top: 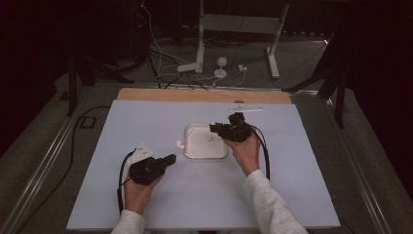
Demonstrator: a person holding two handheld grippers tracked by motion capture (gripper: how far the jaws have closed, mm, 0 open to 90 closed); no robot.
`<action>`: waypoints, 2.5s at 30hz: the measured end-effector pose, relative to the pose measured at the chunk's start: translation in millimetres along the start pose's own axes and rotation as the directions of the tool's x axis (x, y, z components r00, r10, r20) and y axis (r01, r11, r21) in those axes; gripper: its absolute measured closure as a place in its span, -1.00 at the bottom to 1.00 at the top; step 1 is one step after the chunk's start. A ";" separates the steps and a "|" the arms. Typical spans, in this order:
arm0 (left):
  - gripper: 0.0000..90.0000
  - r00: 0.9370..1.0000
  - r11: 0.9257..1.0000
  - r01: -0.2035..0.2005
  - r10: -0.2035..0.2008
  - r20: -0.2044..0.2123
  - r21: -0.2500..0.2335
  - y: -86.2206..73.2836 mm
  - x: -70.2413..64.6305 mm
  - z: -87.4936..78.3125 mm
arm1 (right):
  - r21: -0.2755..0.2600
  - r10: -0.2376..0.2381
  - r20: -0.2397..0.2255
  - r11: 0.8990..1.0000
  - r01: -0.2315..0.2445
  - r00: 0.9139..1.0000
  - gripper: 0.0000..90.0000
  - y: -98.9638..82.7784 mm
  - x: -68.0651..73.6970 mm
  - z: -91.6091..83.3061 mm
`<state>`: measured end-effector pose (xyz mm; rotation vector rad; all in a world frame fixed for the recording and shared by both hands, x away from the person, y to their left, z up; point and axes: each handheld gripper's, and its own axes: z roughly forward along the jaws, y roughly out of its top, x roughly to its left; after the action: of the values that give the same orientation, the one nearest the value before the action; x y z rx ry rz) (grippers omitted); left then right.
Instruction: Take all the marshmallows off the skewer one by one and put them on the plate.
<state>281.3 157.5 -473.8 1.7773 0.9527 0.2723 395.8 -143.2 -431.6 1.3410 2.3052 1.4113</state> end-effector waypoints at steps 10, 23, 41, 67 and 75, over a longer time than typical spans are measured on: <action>1.00 1.000 1.000 0.008 -0.008 -0.006 0.002 0.1 0.5 2.4 | 0.052 0.039 0.045 0.998 -0.041 0.998 -0.24 -12.0 -9.6 15.1; 1.00 1.000 1.000 0.010 -0.010 -0.010 -0.002 0.2 0.0 3.2 | 0.034 0.041 -0.009 0.999 -0.040 0.999 -0.67 -14.7 -1.0 9.5; 0.99 1.000 1.000 0.012 -0.012 -0.010 -0.006 0.4 -0.6 3.0 | 0.005 0.024 -0.073 1.000 -0.023 0.997 -0.83 -12.4 16.5 0.3; 0.99 1.000 1.000 0.005 -0.005 0.005 -0.019 2.4 -5.0 4.3 | 0.031 0.016 -0.234 0.999 -0.009 0.972 -0.96 -14.7 45.9 6.2; 0.99 1.000 1.000 0.004 -0.003 0.018 -0.028 3.0 -6.6 4.6 | 0.048 0.027 -0.304 0.999 -0.013 0.952 -0.57 -17.8 57.1 14.6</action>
<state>281.0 149.3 -471.4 1.7497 0.9345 0.2656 358.0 -94.7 -435.1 1.2354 2.5313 1.6871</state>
